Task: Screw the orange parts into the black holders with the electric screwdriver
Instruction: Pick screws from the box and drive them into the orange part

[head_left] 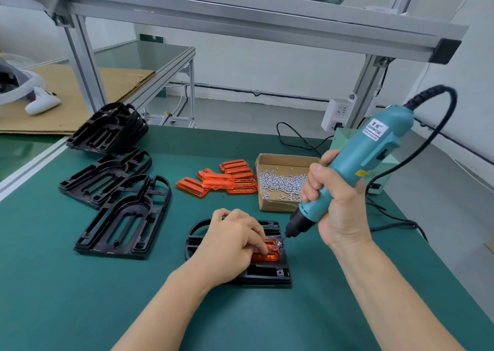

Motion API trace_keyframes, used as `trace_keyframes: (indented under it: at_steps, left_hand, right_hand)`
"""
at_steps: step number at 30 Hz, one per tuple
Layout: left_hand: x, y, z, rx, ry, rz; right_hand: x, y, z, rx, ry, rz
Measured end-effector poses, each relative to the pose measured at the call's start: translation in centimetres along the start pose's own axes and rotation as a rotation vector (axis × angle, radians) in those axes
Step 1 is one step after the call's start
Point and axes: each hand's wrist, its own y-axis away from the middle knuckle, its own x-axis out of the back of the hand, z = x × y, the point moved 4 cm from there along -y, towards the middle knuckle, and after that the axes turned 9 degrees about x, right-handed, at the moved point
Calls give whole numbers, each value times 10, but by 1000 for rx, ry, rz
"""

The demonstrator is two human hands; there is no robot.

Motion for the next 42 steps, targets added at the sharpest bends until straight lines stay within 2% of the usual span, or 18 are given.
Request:
trace_keyframes:
  at_steps: [15, 24, 30, 36, 42]
  left_hand:
    - [-3, 0, -1, -13, -29, -14]
    - [-3, 0, -3, -14, -16, -12]
    - [-4, -1, -4, -16, -10, -16]
    - [-5, -1, -4, -14, -28, -26]
    - [-4, -2, -6, 10, -3, -14]
  right_hand:
    - [-8, 2, 14, -15, 77, -74]
    - [-23, 1, 15, 6, 114, -309]
    - [-23, 0, 16, -7, 86, -342]
    - [-29, 2, 18, -6, 74, -479]
    - [-17, -2, 18, -14, 64, -337]
